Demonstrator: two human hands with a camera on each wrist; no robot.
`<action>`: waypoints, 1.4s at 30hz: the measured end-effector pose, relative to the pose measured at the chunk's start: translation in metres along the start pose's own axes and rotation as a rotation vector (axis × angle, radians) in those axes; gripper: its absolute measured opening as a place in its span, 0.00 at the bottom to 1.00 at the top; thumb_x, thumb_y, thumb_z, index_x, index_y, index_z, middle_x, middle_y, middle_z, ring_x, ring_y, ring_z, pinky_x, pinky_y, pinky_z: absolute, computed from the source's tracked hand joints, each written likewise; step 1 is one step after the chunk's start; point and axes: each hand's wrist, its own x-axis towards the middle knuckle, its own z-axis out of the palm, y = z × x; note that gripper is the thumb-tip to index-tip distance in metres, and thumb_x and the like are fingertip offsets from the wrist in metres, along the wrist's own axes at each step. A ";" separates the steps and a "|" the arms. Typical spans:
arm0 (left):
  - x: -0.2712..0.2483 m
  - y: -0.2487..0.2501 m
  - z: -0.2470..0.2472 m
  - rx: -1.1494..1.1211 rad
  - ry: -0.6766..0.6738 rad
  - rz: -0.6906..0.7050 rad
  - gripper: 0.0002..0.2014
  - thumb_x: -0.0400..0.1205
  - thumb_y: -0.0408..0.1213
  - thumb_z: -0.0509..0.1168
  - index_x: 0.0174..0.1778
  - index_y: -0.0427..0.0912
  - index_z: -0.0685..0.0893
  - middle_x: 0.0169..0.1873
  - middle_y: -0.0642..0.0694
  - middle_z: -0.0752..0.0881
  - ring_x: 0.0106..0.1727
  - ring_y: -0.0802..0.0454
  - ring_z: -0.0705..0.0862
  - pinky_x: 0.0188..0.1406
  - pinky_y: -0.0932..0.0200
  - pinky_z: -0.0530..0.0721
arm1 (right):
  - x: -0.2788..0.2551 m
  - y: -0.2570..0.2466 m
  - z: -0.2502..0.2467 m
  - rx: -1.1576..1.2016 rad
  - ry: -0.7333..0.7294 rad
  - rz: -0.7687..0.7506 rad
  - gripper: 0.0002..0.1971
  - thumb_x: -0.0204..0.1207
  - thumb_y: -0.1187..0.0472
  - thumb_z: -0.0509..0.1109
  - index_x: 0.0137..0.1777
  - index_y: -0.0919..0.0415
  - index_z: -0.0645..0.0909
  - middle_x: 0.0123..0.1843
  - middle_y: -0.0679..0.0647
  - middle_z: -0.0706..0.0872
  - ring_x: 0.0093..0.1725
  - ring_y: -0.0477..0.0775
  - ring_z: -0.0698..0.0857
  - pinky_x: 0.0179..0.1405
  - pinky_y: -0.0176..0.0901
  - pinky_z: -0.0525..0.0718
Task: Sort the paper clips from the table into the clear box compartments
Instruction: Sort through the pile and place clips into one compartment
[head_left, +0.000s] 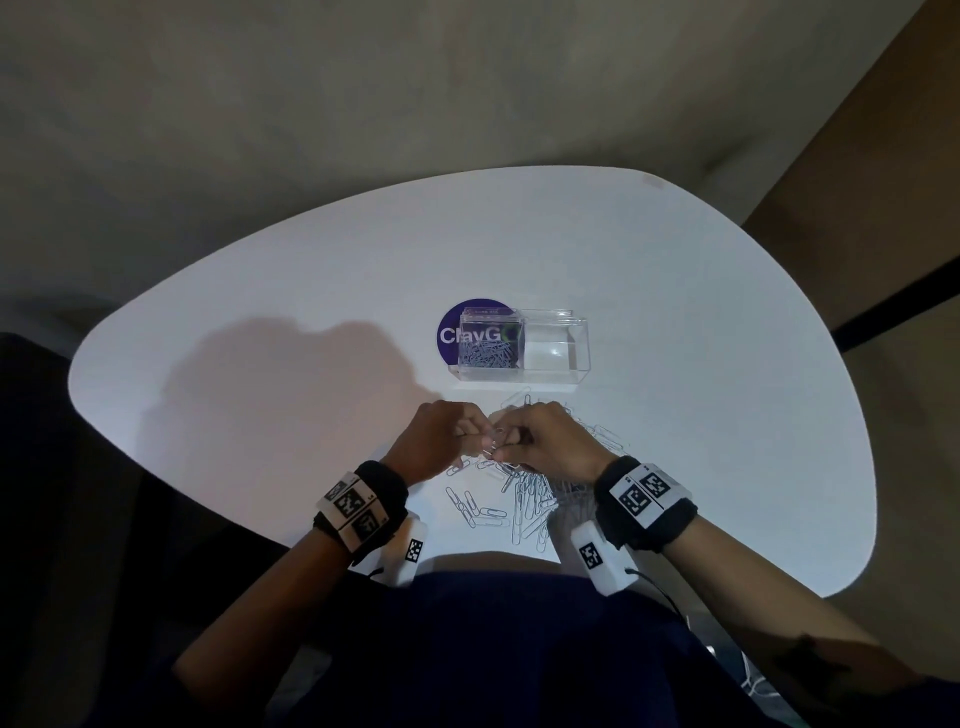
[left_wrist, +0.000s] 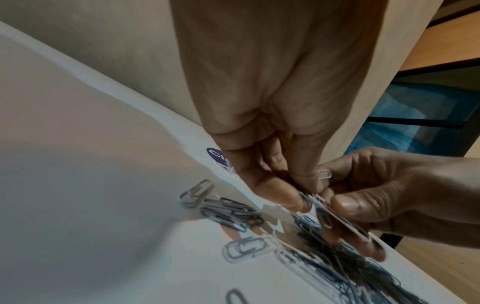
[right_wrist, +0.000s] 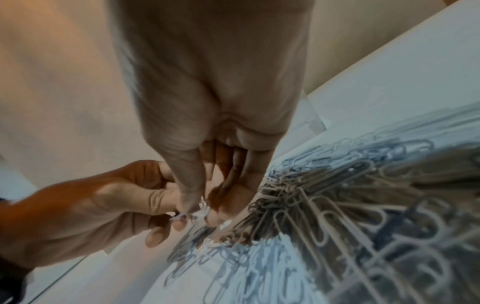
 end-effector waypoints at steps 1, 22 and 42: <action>0.001 -0.002 0.000 0.011 0.004 0.000 0.02 0.75 0.33 0.75 0.42 0.41 0.89 0.33 0.46 0.90 0.32 0.60 0.87 0.29 0.64 0.83 | -0.001 0.000 -0.001 0.037 0.006 0.028 0.05 0.75 0.64 0.78 0.49 0.64 0.90 0.35 0.43 0.87 0.30 0.43 0.87 0.33 0.35 0.84; 0.000 0.002 -0.008 -0.515 0.010 -0.097 0.07 0.72 0.31 0.63 0.42 0.32 0.82 0.28 0.40 0.81 0.26 0.48 0.78 0.24 0.60 0.76 | 0.003 0.004 0.012 -0.519 -0.049 -0.018 0.12 0.73 0.56 0.78 0.42 0.58 0.76 0.46 0.50 0.79 0.46 0.52 0.78 0.40 0.47 0.76; 0.000 -0.003 -0.009 -0.709 -0.189 -0.294 0.17 0.84 0.40 0.59 0.30 0.50 0.63 0.27 0.50 0.53 0.22 0.55 0.51 0.16 0.67 0.51 | -0.009 0.021 -0.018 0.078 0.153 0.182 0.09 0.67 0.67 0.83 0.47 0.59 0.91 0.41 0.40 0.88 0.41 0.36 0.85 0.47 0.30 0.81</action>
